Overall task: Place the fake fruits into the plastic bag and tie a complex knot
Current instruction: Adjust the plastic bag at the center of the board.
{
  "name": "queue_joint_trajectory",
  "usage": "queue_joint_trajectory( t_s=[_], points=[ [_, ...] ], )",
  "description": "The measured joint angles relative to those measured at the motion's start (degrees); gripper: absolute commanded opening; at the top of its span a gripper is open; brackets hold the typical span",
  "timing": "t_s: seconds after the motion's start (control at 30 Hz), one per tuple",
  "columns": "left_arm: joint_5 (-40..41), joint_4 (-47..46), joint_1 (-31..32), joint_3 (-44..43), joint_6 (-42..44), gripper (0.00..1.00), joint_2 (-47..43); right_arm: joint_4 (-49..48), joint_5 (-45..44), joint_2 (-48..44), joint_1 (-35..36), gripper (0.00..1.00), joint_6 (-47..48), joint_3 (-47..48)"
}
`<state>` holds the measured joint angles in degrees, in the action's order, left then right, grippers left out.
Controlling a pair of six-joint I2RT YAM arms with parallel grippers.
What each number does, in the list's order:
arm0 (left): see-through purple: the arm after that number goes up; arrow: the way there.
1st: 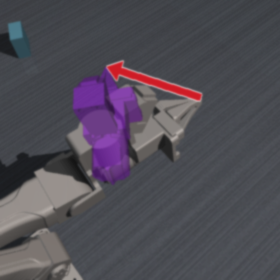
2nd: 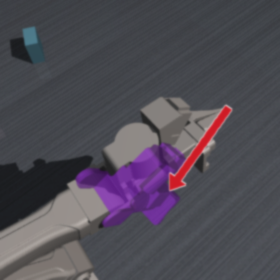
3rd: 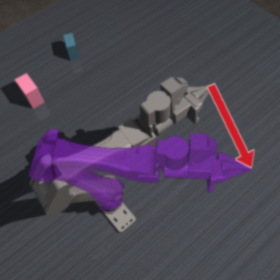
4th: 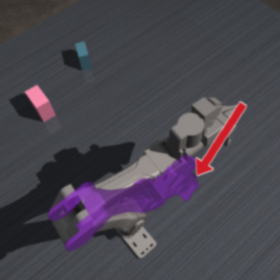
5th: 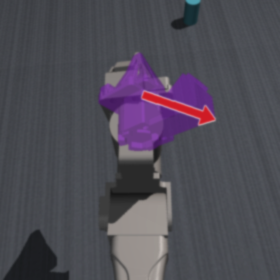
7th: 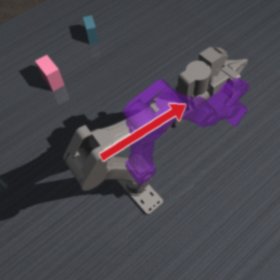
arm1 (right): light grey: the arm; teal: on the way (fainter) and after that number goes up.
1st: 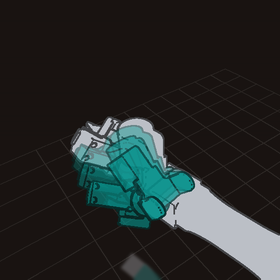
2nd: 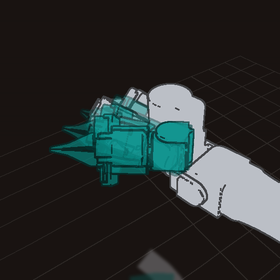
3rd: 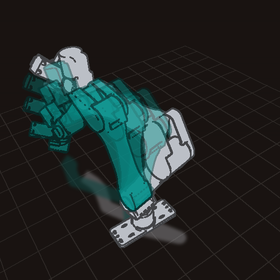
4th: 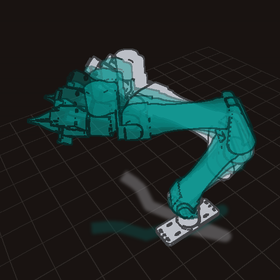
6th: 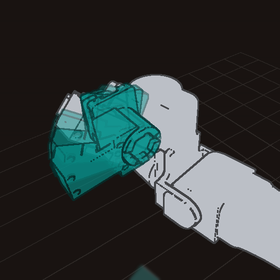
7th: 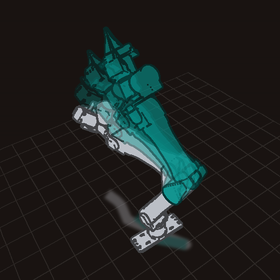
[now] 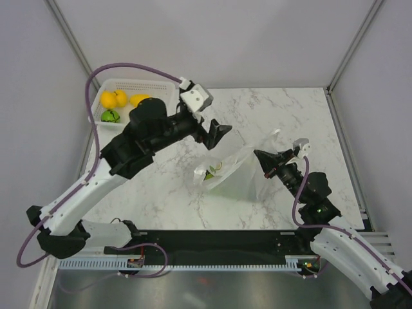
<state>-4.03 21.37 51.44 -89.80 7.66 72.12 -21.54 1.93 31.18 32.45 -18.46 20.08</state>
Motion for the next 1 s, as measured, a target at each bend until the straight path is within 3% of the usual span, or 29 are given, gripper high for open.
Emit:
queue_joint_trajectory(
  t_s=[0.23, 0.43, 0.63, 0.83, 1.0],
  points=[
    [3.8, 3.5, 0.0, 13.4, -0.1, 1.0, -21.0, 1.6, -3.0, 1.2, 0.0, 0.0, -0.3, 0.0],
    [3.2, 7.3, 0.0, 19.0, 0.0, 1.0, -33.6, 2.4, -3.6, 1.9, 0.0, 0.0, -0.4, 0.0],
    [-4.0, 10.2, 0.0, 23.3, 2.7, 1.0, -31.7, 3.0, -4.0, 1.5, 0.0, 0.0, -0.4, 0.1],
    [-8.1, 10.6, 0.0, 33.1, 10.7, 1.0, -28.4, 3.5, -4.0, 0.5, 0.0, 0.0, -0.3, 0.4],
    [-13.3, 11.9, 0.0, 34.1, 17.8, 1.0, -27.8, 3.6, -4.0, 0.3, 0.0, 0.0, -0.3, 0.5]
  ],
)
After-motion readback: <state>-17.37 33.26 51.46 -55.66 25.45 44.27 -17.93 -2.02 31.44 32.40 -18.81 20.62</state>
